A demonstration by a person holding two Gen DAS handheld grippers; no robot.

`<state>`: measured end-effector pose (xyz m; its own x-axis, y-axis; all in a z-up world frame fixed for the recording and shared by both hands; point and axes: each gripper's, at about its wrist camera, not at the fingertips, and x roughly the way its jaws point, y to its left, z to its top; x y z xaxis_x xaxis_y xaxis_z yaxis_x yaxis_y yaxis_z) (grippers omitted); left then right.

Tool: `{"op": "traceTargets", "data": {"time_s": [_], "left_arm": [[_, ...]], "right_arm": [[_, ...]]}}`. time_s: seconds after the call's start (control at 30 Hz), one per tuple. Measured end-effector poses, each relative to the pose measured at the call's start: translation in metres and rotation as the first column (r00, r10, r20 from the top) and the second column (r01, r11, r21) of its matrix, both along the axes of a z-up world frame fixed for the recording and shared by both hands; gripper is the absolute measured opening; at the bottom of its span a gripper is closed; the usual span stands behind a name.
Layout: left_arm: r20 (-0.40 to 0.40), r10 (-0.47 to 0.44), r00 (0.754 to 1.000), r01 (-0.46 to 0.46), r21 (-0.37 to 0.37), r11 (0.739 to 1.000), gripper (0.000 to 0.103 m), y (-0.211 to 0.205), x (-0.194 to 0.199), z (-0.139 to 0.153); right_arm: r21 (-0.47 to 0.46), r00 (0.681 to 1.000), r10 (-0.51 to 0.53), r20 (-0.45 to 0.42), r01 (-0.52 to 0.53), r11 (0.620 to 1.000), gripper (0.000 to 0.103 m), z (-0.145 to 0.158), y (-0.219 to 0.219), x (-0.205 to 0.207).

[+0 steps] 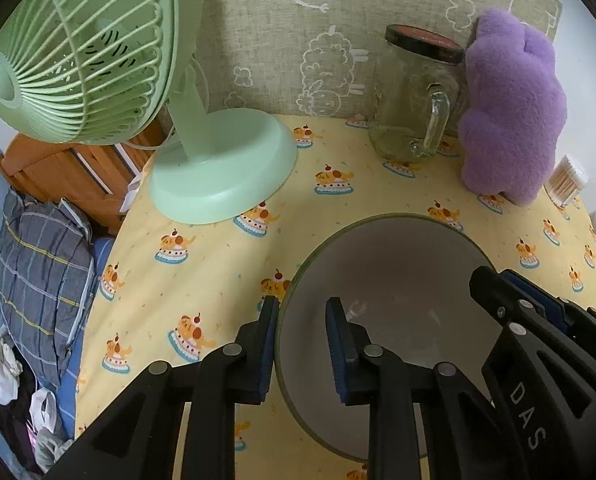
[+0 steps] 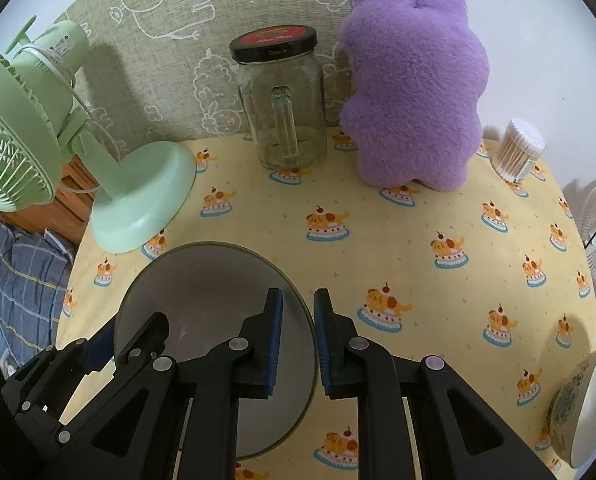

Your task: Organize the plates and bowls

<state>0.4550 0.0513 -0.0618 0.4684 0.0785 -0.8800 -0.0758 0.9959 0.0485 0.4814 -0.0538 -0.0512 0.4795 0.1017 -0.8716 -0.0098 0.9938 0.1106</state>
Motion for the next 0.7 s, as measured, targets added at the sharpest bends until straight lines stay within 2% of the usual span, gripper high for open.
{"op": "traceTargets", "data": {"time_s": [0.37,0.7], "left_arm": [[-0.014,-0.023,1.000,0.023,-0.001,1.000,0.022,-0.009,-0.022,0.013],[0.038,-0.045,0.998,0.045,0.004,0.999,0.022,-0.018,-0.059,0.055]], "right_arm": [[0.000,1.000,-0.013,-0.007,0.013,1.000,0.020,0.014,-0.008,-0.024],[-0.003,0.999,-0.026,0.046,0.026,1.000,0.020,0.053,-0.018,-0.062]]}}
